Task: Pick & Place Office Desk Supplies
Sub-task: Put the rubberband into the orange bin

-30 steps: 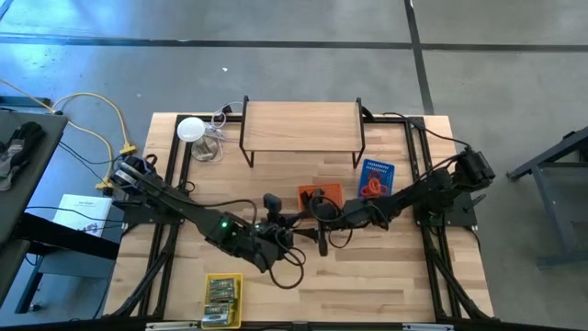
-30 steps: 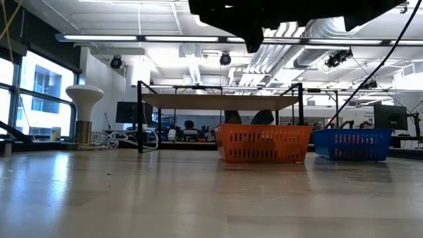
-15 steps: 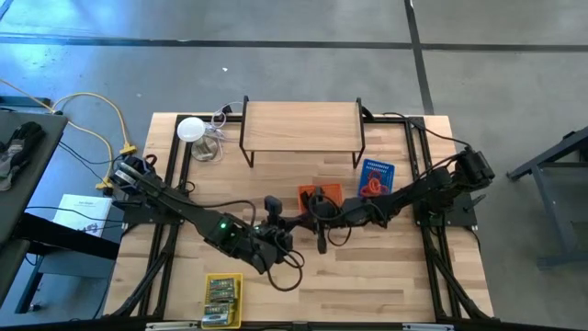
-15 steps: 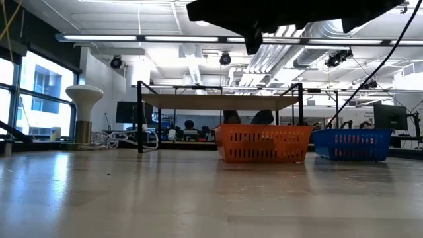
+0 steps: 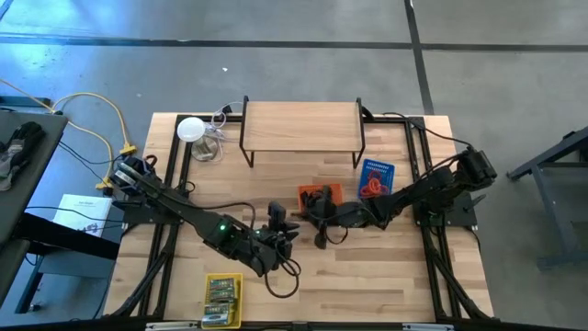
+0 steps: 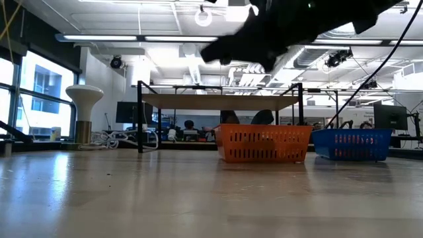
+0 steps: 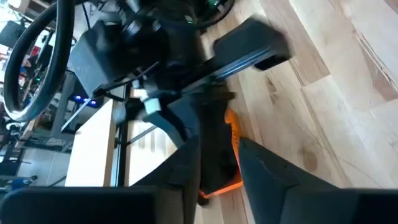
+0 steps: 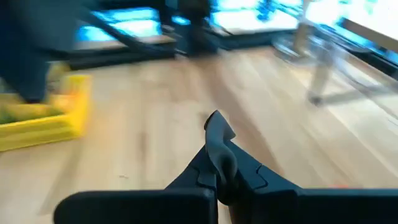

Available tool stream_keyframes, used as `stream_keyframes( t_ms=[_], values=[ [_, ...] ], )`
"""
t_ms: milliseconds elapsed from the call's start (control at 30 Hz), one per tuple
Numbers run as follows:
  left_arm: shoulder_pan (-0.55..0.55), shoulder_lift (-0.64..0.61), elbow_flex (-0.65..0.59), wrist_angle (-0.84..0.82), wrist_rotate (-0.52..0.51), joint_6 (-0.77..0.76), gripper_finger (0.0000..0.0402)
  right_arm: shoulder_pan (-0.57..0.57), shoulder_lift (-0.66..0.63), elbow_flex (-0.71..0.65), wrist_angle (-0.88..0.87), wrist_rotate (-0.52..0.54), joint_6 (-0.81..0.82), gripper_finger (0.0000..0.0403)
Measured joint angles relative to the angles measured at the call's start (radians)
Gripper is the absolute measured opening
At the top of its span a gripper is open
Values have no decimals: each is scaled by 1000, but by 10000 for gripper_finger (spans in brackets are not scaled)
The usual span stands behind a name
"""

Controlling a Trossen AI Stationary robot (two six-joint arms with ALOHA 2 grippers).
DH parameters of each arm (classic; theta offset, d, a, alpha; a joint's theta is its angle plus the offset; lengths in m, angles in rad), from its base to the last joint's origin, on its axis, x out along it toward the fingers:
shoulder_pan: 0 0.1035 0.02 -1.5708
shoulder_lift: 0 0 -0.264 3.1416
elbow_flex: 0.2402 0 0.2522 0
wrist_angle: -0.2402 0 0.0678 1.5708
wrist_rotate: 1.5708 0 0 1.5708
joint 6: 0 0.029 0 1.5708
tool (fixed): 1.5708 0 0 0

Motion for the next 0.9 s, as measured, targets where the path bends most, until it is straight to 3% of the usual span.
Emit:
stream_keyframes(
  t_ms=[167,267,433,600,733,900],
  values=[
    [-4,0,0,-24,0,-58,116,-3,-49,-1,-278,209,161,3],
    [-6,0,0,-50,3,-125,117,-9,-77,0,-411,268,261,3],
    [8,0,0,-67,107,-181,117,-63,-84,0,-553,240,402,3],
    [28,1,0,-69,164,-189,117,-108,-81,-1,-615,149,466,11],
    [31,1,0,-70,171,-215,118,-109,-80,0,-629,137,477,49],
    [25,1,1,-106,171,-357,118,-98,-80,0,-632,113,491,127]
  ],
)
